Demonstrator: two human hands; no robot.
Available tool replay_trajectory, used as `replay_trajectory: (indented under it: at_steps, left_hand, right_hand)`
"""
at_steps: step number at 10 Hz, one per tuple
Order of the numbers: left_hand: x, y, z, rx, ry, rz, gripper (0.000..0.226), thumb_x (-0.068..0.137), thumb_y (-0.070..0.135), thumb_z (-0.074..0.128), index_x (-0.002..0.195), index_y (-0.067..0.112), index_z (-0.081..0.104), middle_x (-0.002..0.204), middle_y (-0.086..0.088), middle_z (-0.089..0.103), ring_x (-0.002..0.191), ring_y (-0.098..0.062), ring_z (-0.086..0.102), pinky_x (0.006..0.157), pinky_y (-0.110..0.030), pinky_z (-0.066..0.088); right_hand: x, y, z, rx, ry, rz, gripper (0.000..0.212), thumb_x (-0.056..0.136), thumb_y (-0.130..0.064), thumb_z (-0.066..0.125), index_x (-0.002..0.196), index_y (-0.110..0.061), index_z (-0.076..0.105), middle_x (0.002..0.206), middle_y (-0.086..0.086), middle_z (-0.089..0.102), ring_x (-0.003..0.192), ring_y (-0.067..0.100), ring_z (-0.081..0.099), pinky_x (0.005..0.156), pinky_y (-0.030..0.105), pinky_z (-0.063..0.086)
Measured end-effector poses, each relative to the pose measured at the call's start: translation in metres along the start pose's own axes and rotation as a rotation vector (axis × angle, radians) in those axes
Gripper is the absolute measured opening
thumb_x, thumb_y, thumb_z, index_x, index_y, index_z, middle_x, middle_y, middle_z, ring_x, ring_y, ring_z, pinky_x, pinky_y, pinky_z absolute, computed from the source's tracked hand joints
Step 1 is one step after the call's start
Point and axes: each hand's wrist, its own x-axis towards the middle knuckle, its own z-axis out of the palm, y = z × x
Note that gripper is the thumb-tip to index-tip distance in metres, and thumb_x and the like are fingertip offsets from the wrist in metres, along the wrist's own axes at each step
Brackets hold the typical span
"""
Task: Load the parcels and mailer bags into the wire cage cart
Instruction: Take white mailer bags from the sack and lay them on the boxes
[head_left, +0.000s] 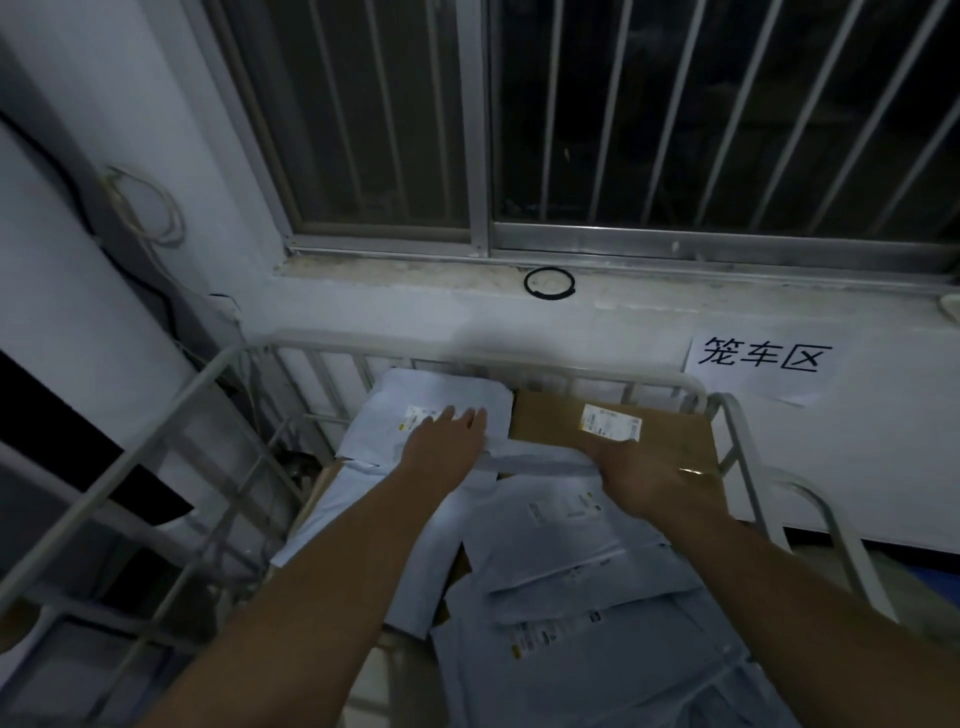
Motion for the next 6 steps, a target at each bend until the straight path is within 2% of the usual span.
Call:
replay_trajectory:
  at_steps: [1,2,3,4,5,6]
  left_hand:
    - [-0.012,-0.038,0.023,0.021,-0.01,0.002,0.061,0.107,0.025,0.039,0.158,0.007,0.01,0.16,-0.014,0.026,0.145,-0.032,0.029,0.112,-0.047,0.032]
    - [-0.017,-0.074,0.031,0.009,-0.049,0.037,0.066,0.107,0.026,0.04,0.158,0.008,0.003,0.163,-0.015,0.02,0.148,-0.032,0.024,0.115,-0.047,0.03]
    - [-0.024,-0.127,0.047,-0.01,-0.092,0.067,0.065,0.108,0.025,0.037,0.159,0.007,0.0,0.163,-0.015,0.018,0.149,-0.032,0.023,0.117,-0.047,0.027]
    - [-0.025,-0.173,0.063,-0.016,-0.109,0.099,0.064,0.108,0.02,0.038,0.158,0.007,0.0,0.161,-0.017,0.024,0.145,-0.034,0.03,0.115,-0.049,0.032]
    - [-0.028,-0.21,0.07,-0.052,-0.191,0.115,0.07,0.104,0.005,0.042,0.158,0.005,-0.002,0.161,-0.02,0.021,0.145,-0.037,0.029,0.114,-0.05,0.034]
    - [-0.027,-0.23,0.071,-0.069,-0.178,0.144,0.072,0.1,-0.001,0.043,0.158,0.005,0.001,0.16,-0.02,0.025,0.141,-0.037,0.035,0.11,-0.051,0.039]
  right_hand:
    - [0.016,-0.032,0.011,-0.04,-0.052,0.045,0.041,0.098,-0.018,0.046,0.138,-0.026,0.052,0.13,0.009,0.06,0.114,0.032,0.06,0.097,0.046,0.049]
    - [0.025,-0.075,0.022,-0.097,-0.101,0.027,0.041,0.103,-0.02,0.043,0.144,-0.026,0.047,0.137,0.01,0.058,0.121,0.03,0.057,0.103,0.042,0.044]
    - [0.039,-0.12,0.04,-0.114,-0.073,0.032,0.051,0.103,-0.022,0.044,0.153,-0.031,0.036,0.147,0.007,0.051,0.127,0.026,0.054,0.103,0.031,0.039]
    - [0.057,-0.156,0.059,-0.133,-0.083,0.029,0.06,0.101,-0.016,0.044,0.157,-0.033,0.027,0.155,0.006,0.042,0.134,0.026,0.049,0.11,0.032,0.039]
    - [0.069,-0.19,0.066,-0.151,-0.119,0.06,0.066,0.1,-0.014,0.044,0.159,-0.031,0.021,0.156,0.009,0.04,0.136,0.029,0.047,0.109,0.036,0.041]
    - [0.076,-0.21,0.072,-0.204,-0.134,0.075,0.064,0.102,-0.018,0.044,0.159,-0.03,0.019,0.154,0.01,0.042,0.134,0.03,0.048,0.106,0.033,0.041]
